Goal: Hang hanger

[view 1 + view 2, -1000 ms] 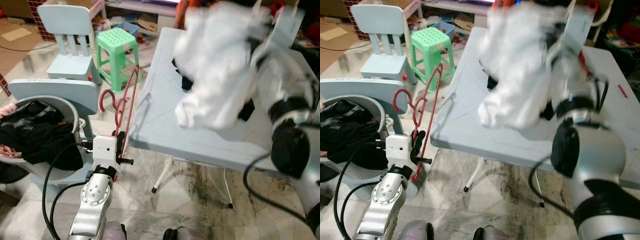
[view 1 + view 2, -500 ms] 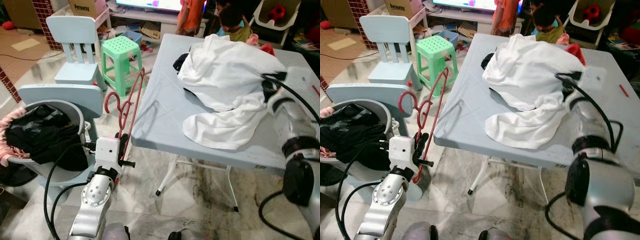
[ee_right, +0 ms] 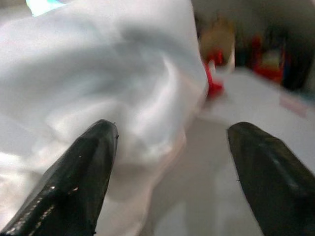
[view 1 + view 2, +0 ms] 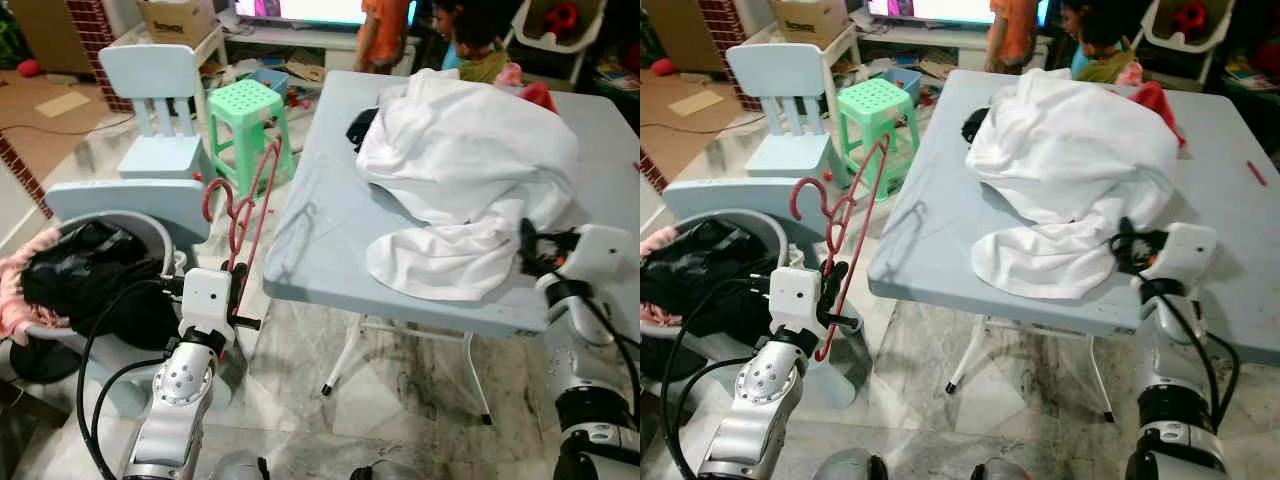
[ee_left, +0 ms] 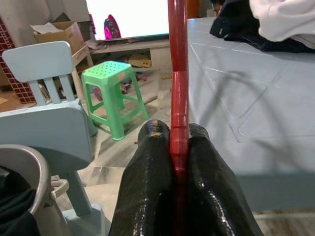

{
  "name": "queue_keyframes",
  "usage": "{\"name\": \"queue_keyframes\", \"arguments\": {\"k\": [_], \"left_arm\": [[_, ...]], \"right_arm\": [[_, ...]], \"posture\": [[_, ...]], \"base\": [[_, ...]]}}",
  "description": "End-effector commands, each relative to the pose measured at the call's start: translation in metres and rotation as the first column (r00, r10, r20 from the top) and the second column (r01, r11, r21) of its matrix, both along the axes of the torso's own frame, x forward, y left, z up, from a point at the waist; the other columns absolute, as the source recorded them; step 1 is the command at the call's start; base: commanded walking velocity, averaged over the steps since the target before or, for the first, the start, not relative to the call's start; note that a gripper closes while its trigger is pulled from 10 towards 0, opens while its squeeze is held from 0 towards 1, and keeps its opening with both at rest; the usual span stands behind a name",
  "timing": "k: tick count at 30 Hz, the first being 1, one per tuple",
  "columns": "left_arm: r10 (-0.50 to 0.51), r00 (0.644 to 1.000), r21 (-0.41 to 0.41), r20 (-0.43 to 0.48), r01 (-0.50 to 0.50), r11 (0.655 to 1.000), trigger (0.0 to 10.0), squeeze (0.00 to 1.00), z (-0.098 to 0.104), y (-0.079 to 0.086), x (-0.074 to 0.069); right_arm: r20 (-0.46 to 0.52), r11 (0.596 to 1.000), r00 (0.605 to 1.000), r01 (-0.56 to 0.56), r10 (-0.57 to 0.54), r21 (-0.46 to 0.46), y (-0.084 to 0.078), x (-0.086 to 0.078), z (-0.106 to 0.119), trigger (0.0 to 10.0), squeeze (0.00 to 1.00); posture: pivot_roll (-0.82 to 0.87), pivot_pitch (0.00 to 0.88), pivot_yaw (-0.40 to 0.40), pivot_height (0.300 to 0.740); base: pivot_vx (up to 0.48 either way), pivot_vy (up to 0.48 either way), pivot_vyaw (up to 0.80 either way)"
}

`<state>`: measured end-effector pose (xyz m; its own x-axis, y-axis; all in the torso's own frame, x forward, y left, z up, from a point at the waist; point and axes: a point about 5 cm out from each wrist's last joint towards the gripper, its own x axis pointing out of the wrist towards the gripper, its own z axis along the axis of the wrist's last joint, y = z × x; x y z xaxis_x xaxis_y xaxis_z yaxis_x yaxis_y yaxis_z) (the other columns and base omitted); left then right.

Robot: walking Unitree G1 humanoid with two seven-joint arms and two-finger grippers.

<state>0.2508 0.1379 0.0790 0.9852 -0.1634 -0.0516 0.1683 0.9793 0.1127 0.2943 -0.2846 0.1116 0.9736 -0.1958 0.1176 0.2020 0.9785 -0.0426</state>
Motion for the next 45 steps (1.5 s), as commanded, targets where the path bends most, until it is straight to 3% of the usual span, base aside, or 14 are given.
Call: {"name": "queue_keyframes", "arguments": {"k": [1,6,12,35,45], "left_arm": [[0.003,1.0,0.017,0.012,-0.003,1.0,10.0,0.0,0.003,0.001,0.002],[-0.022,1.0,0.025,0.013,0.021,0.999,10.0,0.0,0.004,-0.001,0.001],[-0.025,1.0,0.025,0.011,0.025,0.999,10.0,0.0,0.005,-0.002,0.003],[-0.034,0.999,0.018,0.004,0.034,0.999,10.0,0.0,0.003,-0.006,0.005],[-0.033,0.999,-0.016,-0.021,0.033,0.999,10.0,0.0,0.0,-0.006,0.005]], "right_arm": [[0.012,0.999,0.999,-0.036,0.036,-0.032,0.016,-0.006,-0.003,10.0,1.0],[0.007,0.996,0.997,-0.077,0.077,-0.035,0.046,-0.024,-0.014,10.0,1.0],[-0.019,0.995,0.995,-0.102,0.102,-0.008,0.063,-0.032,-0.019,10.0,1.0],[-0.061,0.995,0.994,-0.096,0.095,-0.006,0.066,-0.032,-0.015,10.0,1.0],[-0.072,0.995,0.993,-0.099,0.098,-0.007,0.068,-0.03,-0.015,10.0,1.0]], "posture": [[0.02,0.0,0.002,0.74],[0.01,0.0,0.008,0.74],[0.01,0.0,0.009,0.74],[0.01,0.0,0.002,0.74],[0.01,0.0,0.002,0.74]], "base": [[0.0,0.0,0.0],[0.0,0.0,0.0],[-0.138,0.0,0.0],[-0.355,0.0,0.0],[0.0,0.101,0.0]]}}
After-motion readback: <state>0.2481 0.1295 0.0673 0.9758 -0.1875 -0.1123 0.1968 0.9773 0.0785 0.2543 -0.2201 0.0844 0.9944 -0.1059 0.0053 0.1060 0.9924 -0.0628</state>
